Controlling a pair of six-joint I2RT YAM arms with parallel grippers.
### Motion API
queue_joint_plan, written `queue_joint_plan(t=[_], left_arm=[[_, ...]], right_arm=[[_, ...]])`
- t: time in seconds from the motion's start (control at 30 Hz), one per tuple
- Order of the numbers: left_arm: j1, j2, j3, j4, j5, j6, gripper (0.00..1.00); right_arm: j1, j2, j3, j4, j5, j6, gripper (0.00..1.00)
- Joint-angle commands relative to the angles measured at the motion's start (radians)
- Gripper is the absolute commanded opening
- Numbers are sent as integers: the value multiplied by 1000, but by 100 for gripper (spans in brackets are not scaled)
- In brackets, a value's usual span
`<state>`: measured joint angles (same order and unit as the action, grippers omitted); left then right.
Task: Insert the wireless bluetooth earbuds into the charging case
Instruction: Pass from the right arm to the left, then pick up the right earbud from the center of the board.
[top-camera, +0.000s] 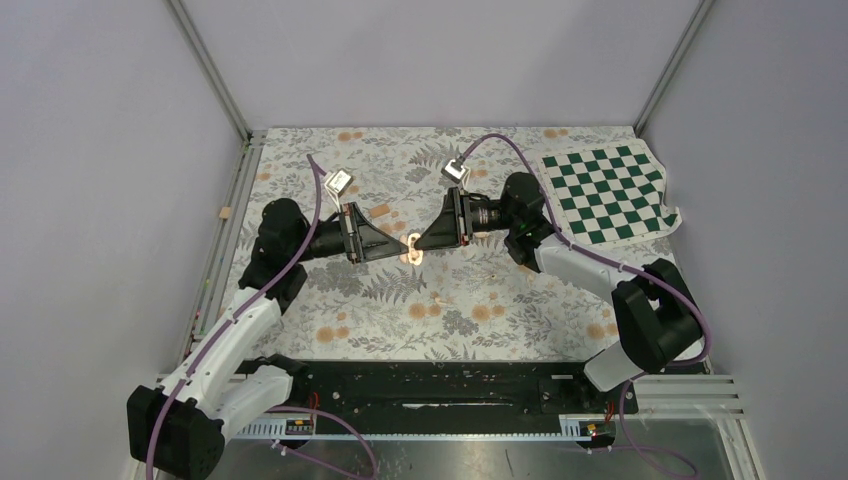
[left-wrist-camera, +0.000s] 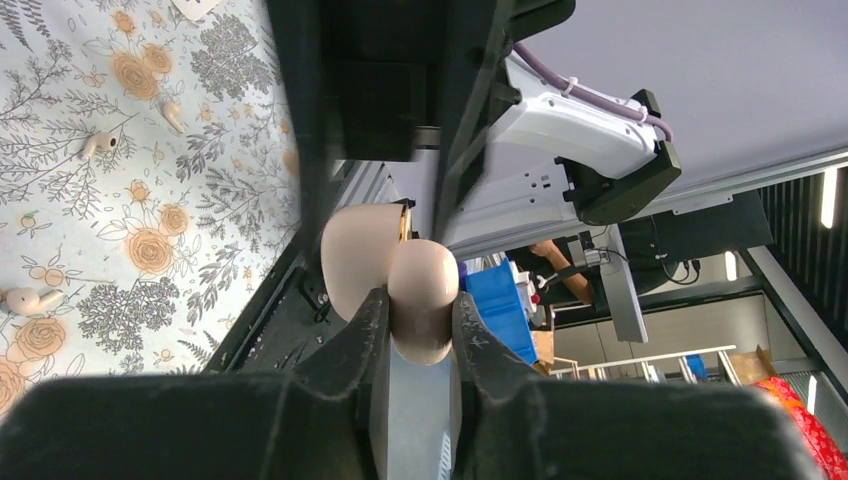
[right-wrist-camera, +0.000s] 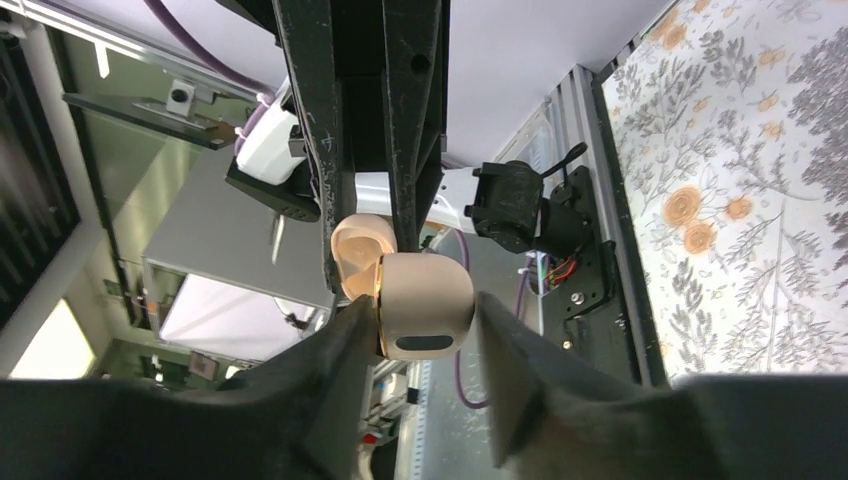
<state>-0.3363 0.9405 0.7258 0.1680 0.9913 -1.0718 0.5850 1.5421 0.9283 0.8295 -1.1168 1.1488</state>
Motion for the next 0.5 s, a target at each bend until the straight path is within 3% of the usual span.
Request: queue_joint_plan(t=[0.0, 0.07, 0.1, 0.27, 0.37, 0.47], left_arm=[[5, -1, 4, 55, 13, 28, 0], [10, -5, 18, -12, -8, 74, 0], [13, -9, 27, -62, -19, 105, 0], [56, -29, 36, -247, -47, 218, 0], [100, -26, 18, -340, -66, 285, 0], [121, 1, -12, -383, -60, 320, 0]], right_arm=[[-3, -7, 44, -36, 10, -41, 70], [-14, -42, 51, -208, 65, -158, 95], [-22, -65, 63, -330, 104, -245, 99], [-45, -267, 108, -910, 483, -657, 99], [-48, -395, 82, -1078, 804, -745, 99], [-50, -421, 79, -1232, 1071, -779, 100]])
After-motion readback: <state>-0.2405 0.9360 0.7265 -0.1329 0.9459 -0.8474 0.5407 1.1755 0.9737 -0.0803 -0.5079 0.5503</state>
